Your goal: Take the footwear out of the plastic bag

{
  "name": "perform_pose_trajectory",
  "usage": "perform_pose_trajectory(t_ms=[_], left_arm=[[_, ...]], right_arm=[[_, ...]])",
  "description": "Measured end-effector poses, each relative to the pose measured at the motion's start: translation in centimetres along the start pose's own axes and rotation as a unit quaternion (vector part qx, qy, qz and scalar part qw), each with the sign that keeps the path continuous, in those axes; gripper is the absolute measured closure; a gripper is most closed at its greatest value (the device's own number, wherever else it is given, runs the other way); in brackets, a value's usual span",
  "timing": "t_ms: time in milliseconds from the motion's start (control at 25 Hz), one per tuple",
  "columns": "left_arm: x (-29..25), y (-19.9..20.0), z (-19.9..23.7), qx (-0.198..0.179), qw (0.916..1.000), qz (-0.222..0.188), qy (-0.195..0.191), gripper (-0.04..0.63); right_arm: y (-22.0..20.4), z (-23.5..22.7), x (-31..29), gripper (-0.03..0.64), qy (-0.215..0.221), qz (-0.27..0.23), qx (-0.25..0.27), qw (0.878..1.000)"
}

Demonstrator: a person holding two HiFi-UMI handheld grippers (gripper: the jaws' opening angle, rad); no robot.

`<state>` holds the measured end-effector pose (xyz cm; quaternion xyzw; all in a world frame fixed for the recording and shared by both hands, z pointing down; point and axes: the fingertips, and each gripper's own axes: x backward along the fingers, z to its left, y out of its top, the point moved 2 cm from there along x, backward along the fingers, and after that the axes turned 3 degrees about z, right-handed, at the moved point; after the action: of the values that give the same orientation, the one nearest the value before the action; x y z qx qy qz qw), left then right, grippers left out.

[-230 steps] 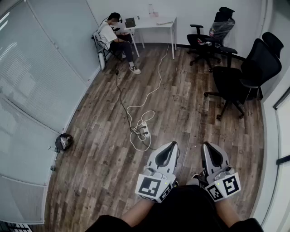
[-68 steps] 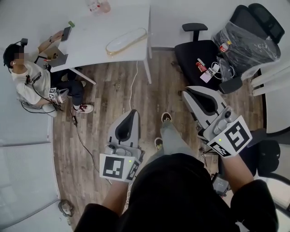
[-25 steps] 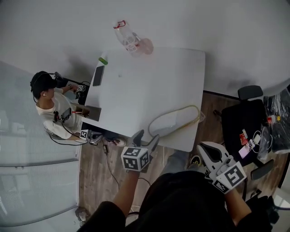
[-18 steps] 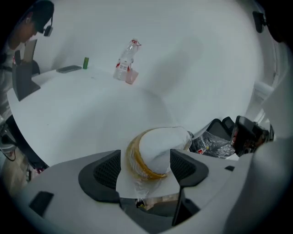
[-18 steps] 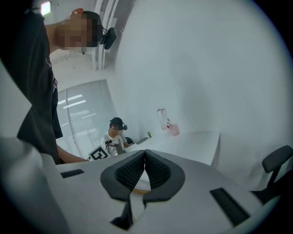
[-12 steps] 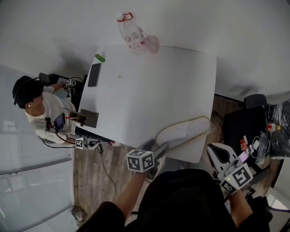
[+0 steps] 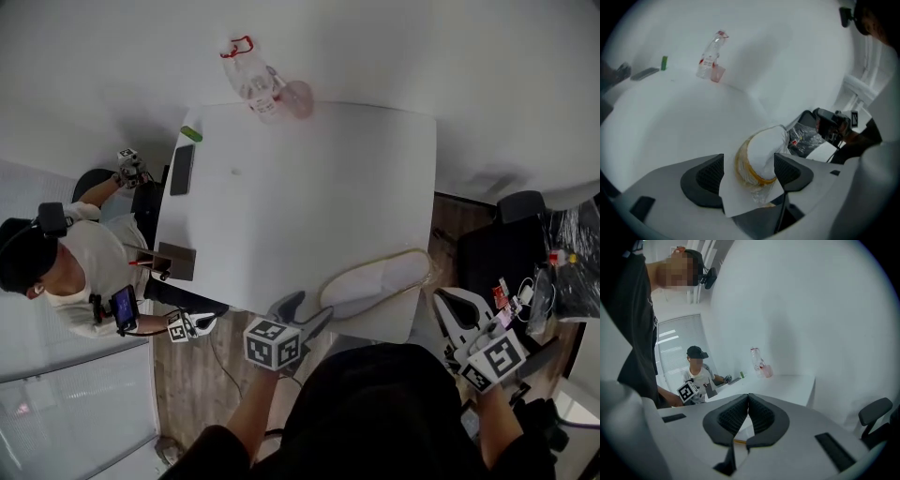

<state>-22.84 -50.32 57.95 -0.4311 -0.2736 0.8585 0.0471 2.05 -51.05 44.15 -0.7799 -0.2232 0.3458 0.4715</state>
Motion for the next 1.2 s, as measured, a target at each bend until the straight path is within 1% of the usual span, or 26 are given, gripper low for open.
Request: perform_pose_trajectory(t_ms=[40, 80, 120, 200, 280, 360, 400, 440, 480, 520, 640, 720, 800, 880, 960, 1040, 1120, 1200], left_arm=[[0.1, 1.0, -0.3, -0.046, 0.9989, 0.01, -0.002, 0.267], [-0.1, 2.0, -0.7, -0.093, 0.9953, 0.025, -0.006, 0.267], [-0.6, 2.9, -1.3, -0.137, 0.9894, 0.046, -0.015, 0.267], [-2.6, 3.7, -2.2, -0.207, 0.9722, 0.101, -0.043, 0.258], [-5.0, 3.5, -2.8, -0.251, 0.9514, 0.162, -0.074, 0.238], [-7.0, 3.1, -3.2, -0.285, 0.93, 0.213, -0.093, 0.215], [-7.6, 2.8, -3.4, -0.296, 0.9207, 0.234, -0.099, 0.209], [-8.0, 2.5, -3.6, -0.302, 0.914, 0.25, -0.102, 0.207], [-8.2, 2.3, -3.9, -0.305, 0.9106, 0.259, -0.103, 0.205], [-8.3, 2.2, -4.0, -0.305, 0.9102, 0.261, -0.1, 0.202], [-8.4, 2.0, -4.4, -0.295, 0.9166, 0.256, -0.085, 0.204], [-8.6, 1.6, -5.0, -0.285, 0.9188, 0.26, -0.083, 0.21], [-8.5, 1.2, -5.8, -0.267, 0.9221, 0.263, -0.096, 0.279], [-8.1, 1.3, -6.5, -0.261, 0.9244, 0.255, -0.111, 0.318], [-7.5, 2.0, -7.0, -0.275, 0.9249, 0.236, -0.115, 0.349], [-6.6, 2.8, -7.3, -0.303, 0.9223, 0.213, -0.11, 0.363], [-5.6, 3.6, -7.6, -0.341, 0.9155, 0.185, -0.107, 0.369], [-4.7, 4.4, -7.9, -0.374, 0.9088, 0.147, -0.111, 0.374]], right_arm=[[0.1, -0.2, -0.1, 0.598, 0.002, -0.001, 0.001, 1.0], [0.3, -0.2, -0.3, 0.598, 0.005, -0.001, 0.003, 1.0], [0.5, -0.2, -0.5, 0.598, 0.009, -0.001, 0.007, 1.0], [0.9, 0.1, -0.8, 0.598, 0.016, -0.001, 0.021, 1.0], [1.0, 0.3, -0.8, 0.598, 0.018, 0.001, 0.038, 0.999], [0.8, 0.4, -0.5, 0.598, 0.015, 0.007, 0.054, 0.998], [0.7, 0.3, -0.3, 0.598, 0.012, 0.009, 0.06, 0.998], [0.7, 0.3, 0.0, 0.598, 0.009, 0.01, 0.064, 0.998], [0.6, 0.1, 0.2, 0.598, 0.005, 0.009, 0.066, 0.998], [0.6, -0.1, 0.5, 0.598, 0.001, 0.007, 0.066, 0.998], [0.4, -0.6, 0.9, 0.598, -0.007, 0.002, 0.063, 0.998], [0.4, -0.7, 1.0, 0.598, -0.009, -0.001, 0.064, 0.998], [0.3, -0.5, 0.8, 0.598, -0.005, -0.002, 0.068, 0.998], [0.4, -0.4, 0.7, 0.598, -0.001, 0.0, 0.072, 0.997], [0.6, -0.5, 0.6, 0.598, 0.0, 0.002, 0.078, 0.997], [0.9, -0.6, 0.7, 0.598, 0.001, 0.002, 0.091, 0.996], [1.1, -1.1, 1.0, 0.598, -0.004, 0.007, 0.107, 0.994], [1.3, -1.9, 1.4, 0.598, -0.013, 0.018, 0.125, 0.992]])
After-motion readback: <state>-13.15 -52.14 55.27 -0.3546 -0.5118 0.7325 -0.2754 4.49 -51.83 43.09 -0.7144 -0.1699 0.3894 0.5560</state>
